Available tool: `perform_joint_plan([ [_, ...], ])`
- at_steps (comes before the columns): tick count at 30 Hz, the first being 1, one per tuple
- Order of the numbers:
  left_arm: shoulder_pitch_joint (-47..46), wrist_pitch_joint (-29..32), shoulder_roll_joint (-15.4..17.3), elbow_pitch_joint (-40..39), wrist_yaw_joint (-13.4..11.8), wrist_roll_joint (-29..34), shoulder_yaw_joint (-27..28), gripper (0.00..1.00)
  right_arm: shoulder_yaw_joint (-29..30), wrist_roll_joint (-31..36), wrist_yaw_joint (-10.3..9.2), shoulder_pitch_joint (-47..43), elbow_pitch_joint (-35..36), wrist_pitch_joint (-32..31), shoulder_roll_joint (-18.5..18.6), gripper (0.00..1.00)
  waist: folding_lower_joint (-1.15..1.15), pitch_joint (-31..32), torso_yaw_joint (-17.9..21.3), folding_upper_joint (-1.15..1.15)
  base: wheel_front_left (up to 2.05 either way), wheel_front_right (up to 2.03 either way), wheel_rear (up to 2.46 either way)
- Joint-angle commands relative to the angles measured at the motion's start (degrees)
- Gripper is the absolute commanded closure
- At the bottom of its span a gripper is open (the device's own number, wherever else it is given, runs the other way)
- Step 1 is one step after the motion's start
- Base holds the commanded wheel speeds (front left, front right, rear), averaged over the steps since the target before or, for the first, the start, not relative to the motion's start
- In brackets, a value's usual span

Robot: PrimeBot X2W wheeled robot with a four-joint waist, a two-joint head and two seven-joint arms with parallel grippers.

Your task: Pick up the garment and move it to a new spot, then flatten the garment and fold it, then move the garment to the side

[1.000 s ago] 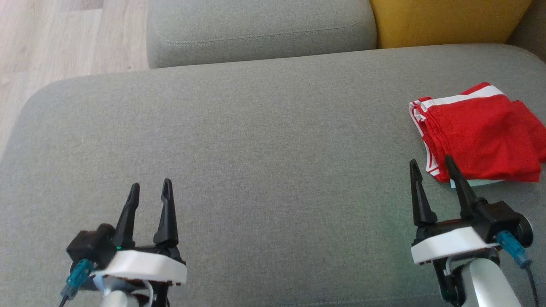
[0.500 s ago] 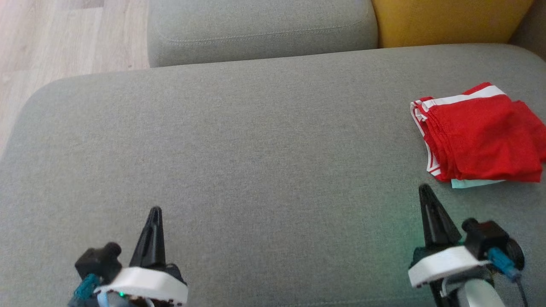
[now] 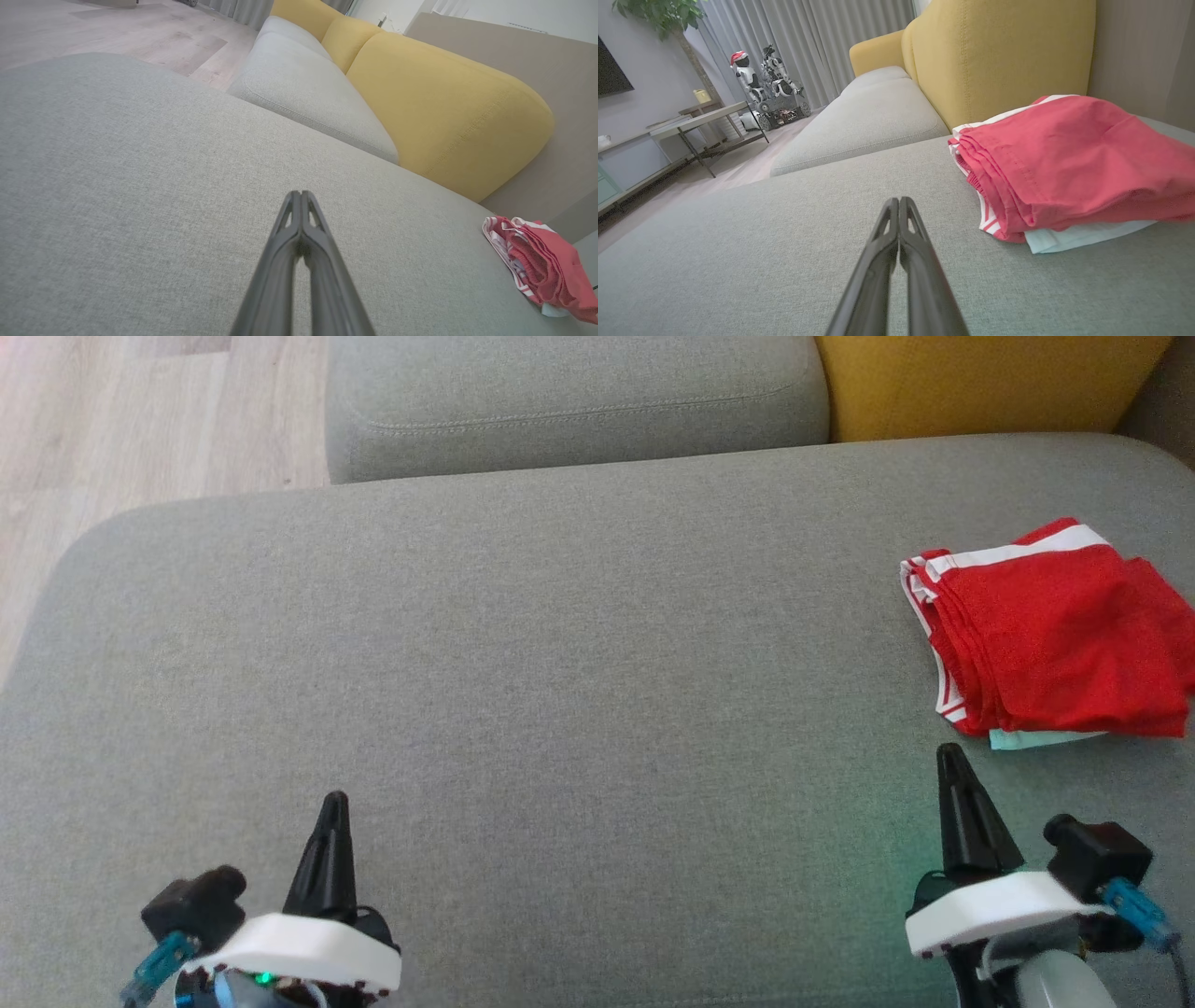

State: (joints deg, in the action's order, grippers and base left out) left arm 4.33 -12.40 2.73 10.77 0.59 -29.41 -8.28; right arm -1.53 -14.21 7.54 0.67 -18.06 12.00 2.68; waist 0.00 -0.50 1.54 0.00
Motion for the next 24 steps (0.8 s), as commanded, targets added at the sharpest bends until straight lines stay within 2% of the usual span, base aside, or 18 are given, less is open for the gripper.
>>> perform_joint_plan([
  [1, -2.6, 0.4, 0.4, -1.6, 0.5, -1.7, 1.3, 1.00, 0.2, -2.2, -0.01, 2.8, 2.1, -0.3, 0.5, 1.00, 0.00, 0.0, 0.0, 0.00, 0.00, 0.00, 0.00],
  [24, -4.2, 3.7, 0.7, -0.6, 1.8, -14.7, 3.5, 1.00, 1.3, -18.2, -0.02, 3.3, 2.5, -3.6, 0.8, 1.00, 0.00, 0.1, -0.3, 0.00, 0.00, 0.00, 0.00],
])
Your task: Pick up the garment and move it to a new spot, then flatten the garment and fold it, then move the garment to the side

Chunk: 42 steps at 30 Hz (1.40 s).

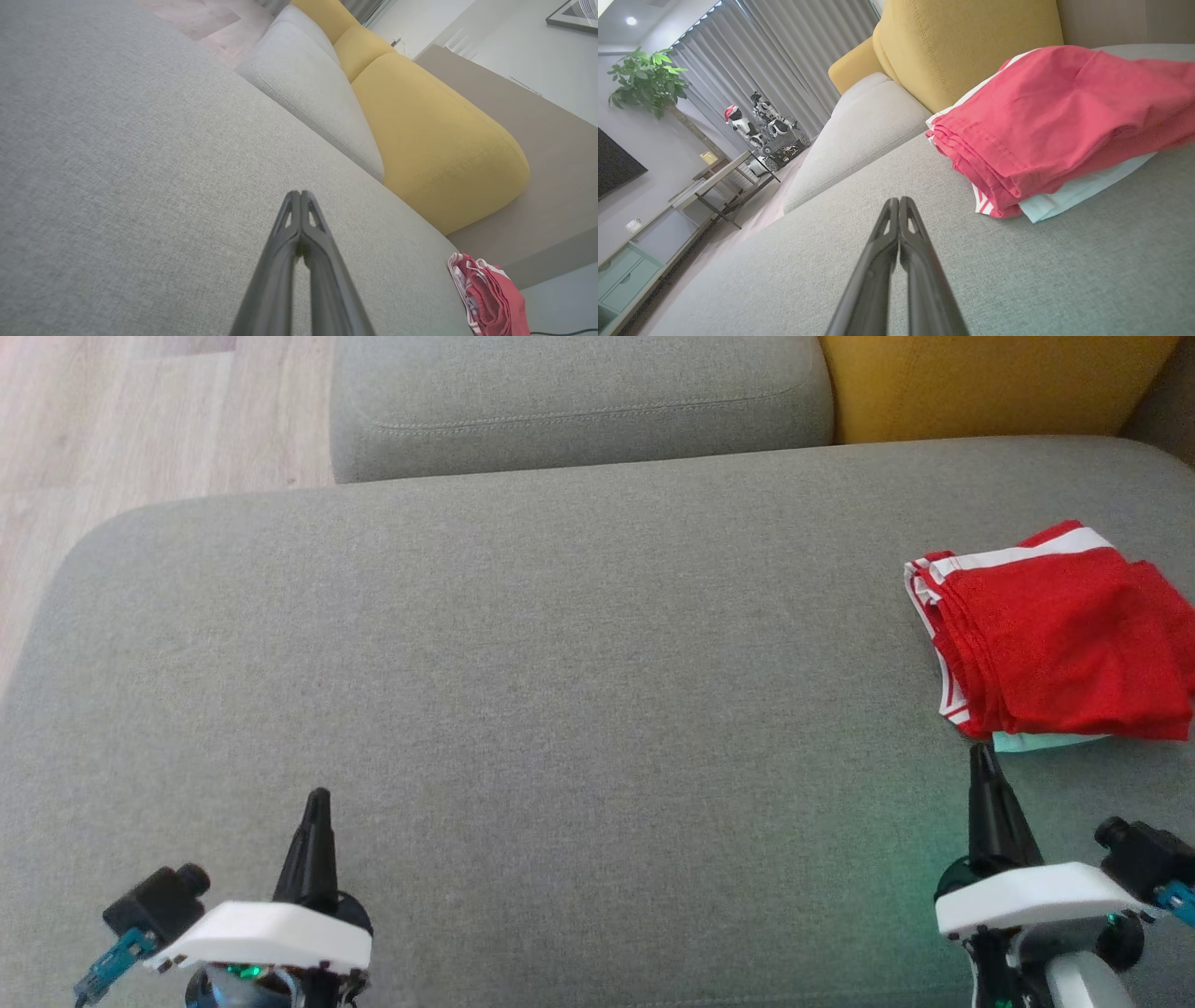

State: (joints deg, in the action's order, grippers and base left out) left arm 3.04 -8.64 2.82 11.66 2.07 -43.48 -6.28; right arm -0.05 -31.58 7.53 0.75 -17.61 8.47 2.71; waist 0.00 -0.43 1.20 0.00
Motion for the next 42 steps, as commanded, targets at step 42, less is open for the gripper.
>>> perform_joint_plan([
  [42, -6.0, 6.9, 0.9, 0.4, 2.8, -25.0, 6.4, 1.00, 2.4, -31.0, -0.02, 4.3, 2.9, -6.8, 1.0, 1.00, 0.00, 0.1, -0.6, 0.00, 0.00, 0.00, 0.00],
])
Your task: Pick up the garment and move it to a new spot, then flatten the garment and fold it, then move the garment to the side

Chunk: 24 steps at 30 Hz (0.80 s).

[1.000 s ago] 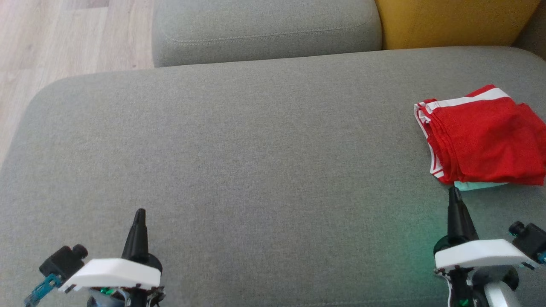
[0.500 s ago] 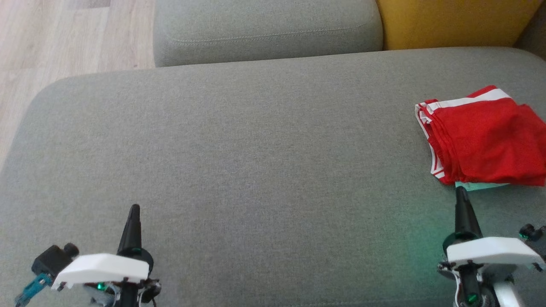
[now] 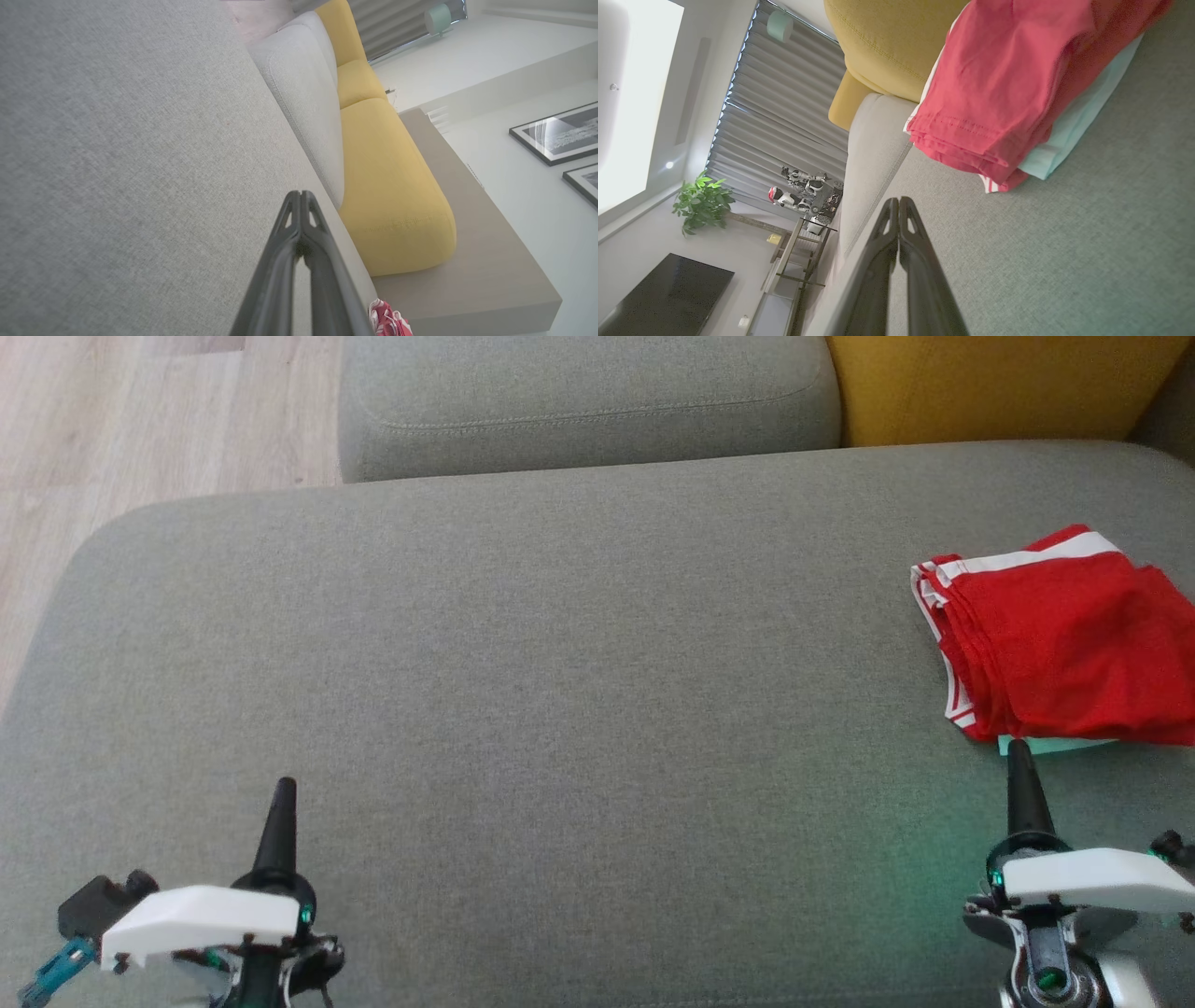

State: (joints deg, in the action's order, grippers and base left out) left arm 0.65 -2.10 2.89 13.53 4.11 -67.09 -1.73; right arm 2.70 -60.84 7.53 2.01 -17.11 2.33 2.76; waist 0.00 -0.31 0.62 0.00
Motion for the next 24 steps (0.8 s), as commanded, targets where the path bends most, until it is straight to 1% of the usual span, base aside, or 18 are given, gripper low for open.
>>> perform_joint_plan([
  [1, -3.6, 0.5, 0.8, -1.4, 0.9, -1.9, 1.9, 1.00, -0.3, -2.4, -0.02, 3.0, 2.4, -0.8, 1.0, 1.00, 0.00, 0.0, 0.0, 0.00, 0.00, 0.00, 0.00],
  [24, -5.3, 4.3, 0.8, -0.4, 2.2, -14.5, 4.6, 1.00, 1.3, -18.1, -0.03, 3.6, 2.8, -4.5, 1.0, 1.00, 0.00, 0.1, -0.3, 0.00, 0.00, 0.00, 0.00],
])
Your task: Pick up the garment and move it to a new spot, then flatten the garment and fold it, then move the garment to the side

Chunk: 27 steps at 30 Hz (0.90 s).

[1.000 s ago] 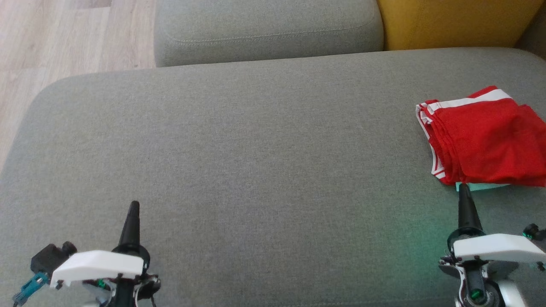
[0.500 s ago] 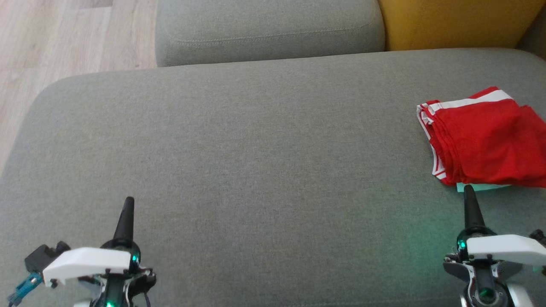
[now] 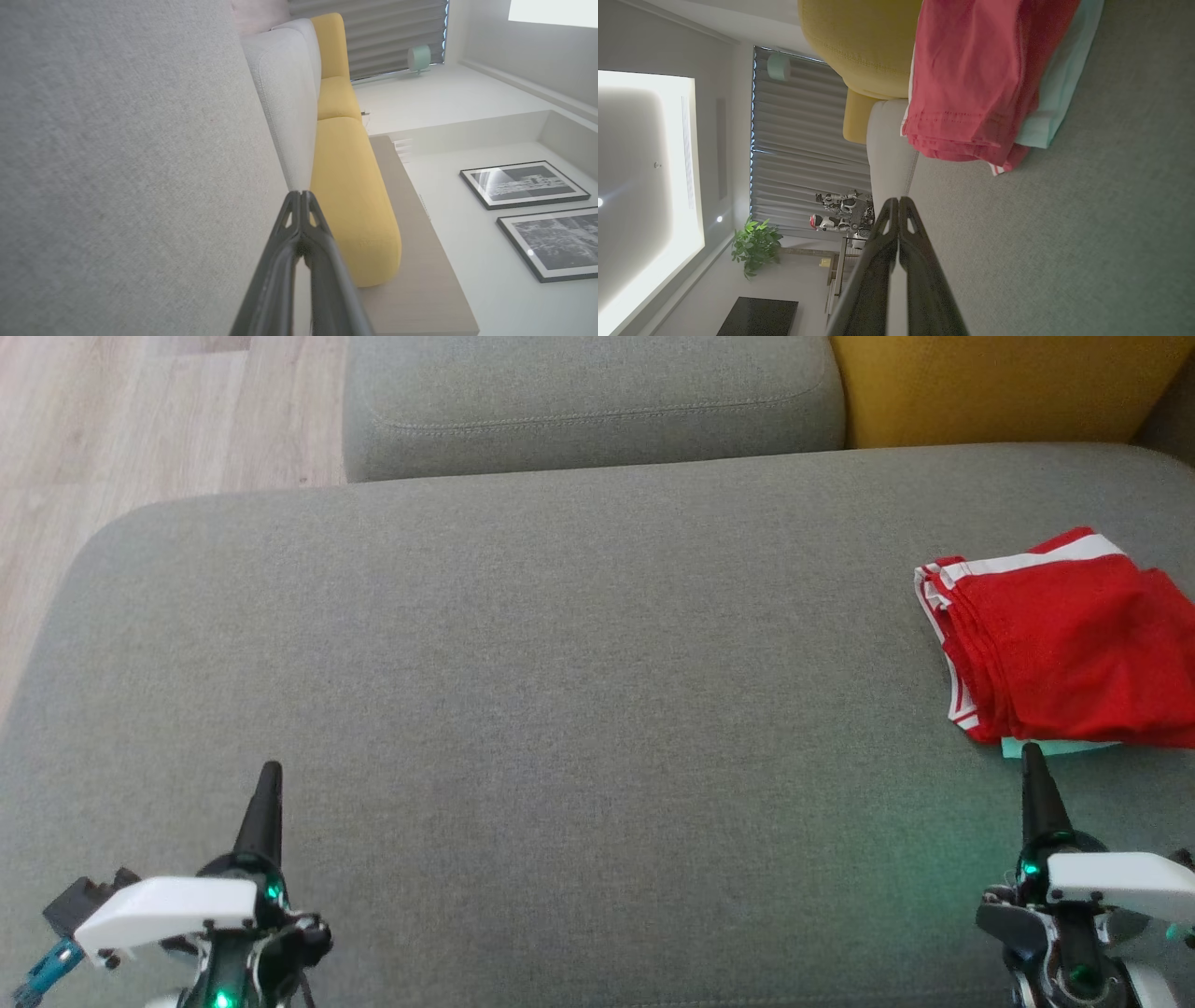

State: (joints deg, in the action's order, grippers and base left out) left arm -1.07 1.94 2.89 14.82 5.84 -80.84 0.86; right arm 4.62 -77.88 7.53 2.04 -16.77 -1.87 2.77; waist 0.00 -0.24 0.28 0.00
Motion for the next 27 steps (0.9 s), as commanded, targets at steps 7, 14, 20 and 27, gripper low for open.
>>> perform_joint_plan([
  [7, -4.1, 1.6, 0.8, -1.4, 0.9, -5.4, 3.0, 1.00, -0.1, -6.7, -0.04, 3.7, 2.6, -1.7, 0.9, 1.00, 0.00, 0.0, -0.1, 0.00, 0.00, 0.00, 0.00],
  [14, -4.7, 2.8, 0.8, -1.0, 1.3, -9.4, 3.9, 1.00, 0.4, -11.6, -0.04, 3.9, 2.7, -2.9, 0.9, 1.00, 0.00, 0.0, -0.2, 0.00, 0.00, 0.00, 0.00],
  [20, -5.0, 3.7, 0.8, -0.8, 1.6, -12.2, 4.6, 1.00, 0.8, -15.2, -0.04, 4.0, 2.8, -3.7, 0.9, 1.00, 0.00, 0.1, -0.3, 0.00, 0.00, 0.00, 0.00],
  [27, -5.0, 3.8, 0.7, -0.8, 1.6, -12.1, 4.7, 1.00, 0.9, -15.1, -0.04, 4.0, 2.8, -3.8, 0.8, 1.00, 0.00, 0.1, -0.3, 0.00, 0.00, 0.00, 0.00],
])
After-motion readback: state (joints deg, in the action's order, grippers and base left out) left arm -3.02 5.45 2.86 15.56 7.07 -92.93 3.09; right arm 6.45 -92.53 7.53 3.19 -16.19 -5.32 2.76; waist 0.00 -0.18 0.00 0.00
